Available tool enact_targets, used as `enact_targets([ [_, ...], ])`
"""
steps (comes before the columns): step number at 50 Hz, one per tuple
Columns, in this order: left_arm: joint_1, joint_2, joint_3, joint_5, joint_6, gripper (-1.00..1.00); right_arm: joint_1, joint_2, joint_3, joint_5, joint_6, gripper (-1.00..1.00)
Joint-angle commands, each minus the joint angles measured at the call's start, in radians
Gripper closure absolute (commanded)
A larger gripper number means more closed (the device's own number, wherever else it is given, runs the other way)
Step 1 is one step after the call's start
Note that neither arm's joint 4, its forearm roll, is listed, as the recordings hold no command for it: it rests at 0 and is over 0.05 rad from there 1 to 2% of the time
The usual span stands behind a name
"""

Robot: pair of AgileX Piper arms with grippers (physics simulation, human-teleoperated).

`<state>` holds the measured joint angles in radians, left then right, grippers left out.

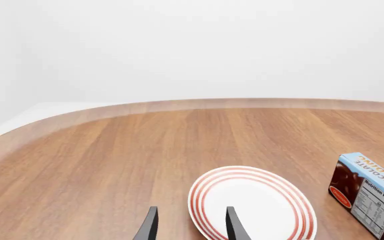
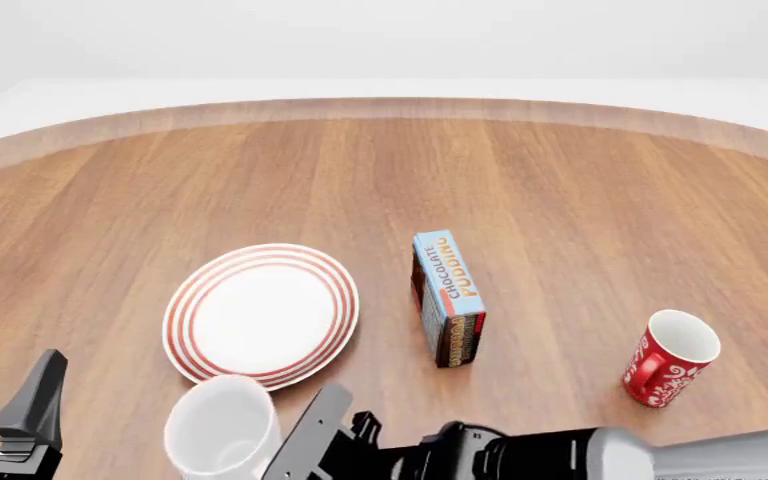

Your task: Pick up the white mug and put it on the plate, and put the chocolate pudding to the right of the plate.

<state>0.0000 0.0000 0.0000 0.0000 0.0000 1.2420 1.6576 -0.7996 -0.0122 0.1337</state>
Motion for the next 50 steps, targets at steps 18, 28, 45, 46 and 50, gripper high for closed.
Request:
enact_targets([
  [18,0.000,0.000,0.000,0.000,0.000,-1.00,-0.062,-0.080,0.001,0.015,-0.059,1.00],
  [28,0.000,0.000,0.000,0.000,0.000,-1.00,-0.088,-0.113,0.000,0.021,-0.075,1.00],
  [45,0.000,0.000,0.000,0.000,0.000,-1.00,-0.120,-0.127,-0.028,0.031,-0.088,1.00],
  [46,0.000,0.000,0.000,0.000,0.000,-1.00,-0.123,-0.127,-0.030,0.032,-0.089,1.00],
  [50,0.000,0.000,0.000,0.000,0.000,-1.00,-0.128,-0.127,-0.039,0.039,-0.091,1.00],
])
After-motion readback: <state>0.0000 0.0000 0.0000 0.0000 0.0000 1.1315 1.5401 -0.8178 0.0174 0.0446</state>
